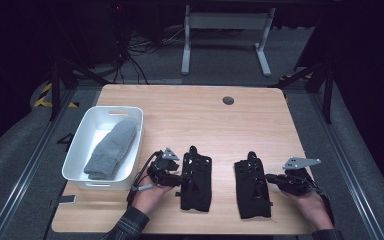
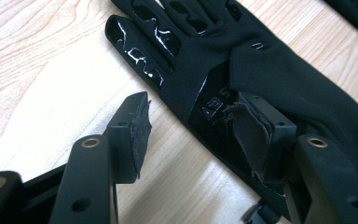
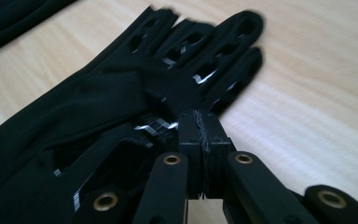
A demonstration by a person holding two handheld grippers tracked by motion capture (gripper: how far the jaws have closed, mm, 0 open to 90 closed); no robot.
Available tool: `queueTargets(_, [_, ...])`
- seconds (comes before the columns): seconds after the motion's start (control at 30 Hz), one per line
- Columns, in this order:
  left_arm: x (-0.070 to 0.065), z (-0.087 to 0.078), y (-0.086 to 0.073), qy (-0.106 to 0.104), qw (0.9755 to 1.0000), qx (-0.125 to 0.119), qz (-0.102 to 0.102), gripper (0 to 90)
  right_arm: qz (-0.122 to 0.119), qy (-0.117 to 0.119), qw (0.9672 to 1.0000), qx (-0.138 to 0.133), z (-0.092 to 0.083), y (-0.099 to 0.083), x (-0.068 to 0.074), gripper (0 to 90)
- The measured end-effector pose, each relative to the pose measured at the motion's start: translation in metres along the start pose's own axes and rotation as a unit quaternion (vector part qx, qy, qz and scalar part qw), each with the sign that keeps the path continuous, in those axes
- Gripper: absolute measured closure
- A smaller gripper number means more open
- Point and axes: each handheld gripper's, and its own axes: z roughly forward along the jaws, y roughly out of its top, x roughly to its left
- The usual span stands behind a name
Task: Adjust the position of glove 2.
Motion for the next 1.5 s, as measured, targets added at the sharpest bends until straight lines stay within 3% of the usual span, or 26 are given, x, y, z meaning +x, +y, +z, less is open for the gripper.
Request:
queueTargets(0.27, [-0.001, 0.007, 0.001, 0.002, 0.9999, 0.009, 0.004, 49.3, -0.013, 0.020, 0.9997, 0.009, 0.007, 0.002, 0.009, 90.0])
queueTargets(0.47, [-0.002, 0.007, 0.001, 0.001, 0.9999, 0.012, 0.008, 57.8, -0.022, 0.036, 0.9990, 0.010, 0.015, 0.008, 0.018, 90.0])
queueTargets(0.87, [-0.006, 0.004, 0.002, -0.038, 0.9990, 0.022, 0.005, 84.5, -0.041, 0.055, 0.9976, 0.010, 0.021, 0.015, 0.033, 90.0])
queueTargets(1.0, [-0.012, 0.001, 0.001, -0.045, 0.9987, 0.022, 0.008, 86.5, -0.043, 0.059, 0.9973, 0.010, 0.021, 0.016, 0.035, 90.0])
queueTargets(1.23, [-0.012, 0.000, 0.004, -0.071, 0.9974, -0.002, -0.012, 87.2, -0.052, 0.074, 0.9959, 0.006, 0.023, 0.019, 0.044, 90.0])
queueTargets(1.5, [-0.010, -0.004, 0.007, -0.114, 0.9930, -0.014, -0.027, 87.2, -0.063, 0.083, 0.9944, 0.016, 0.032, 0.023, 0.051, 90.0])
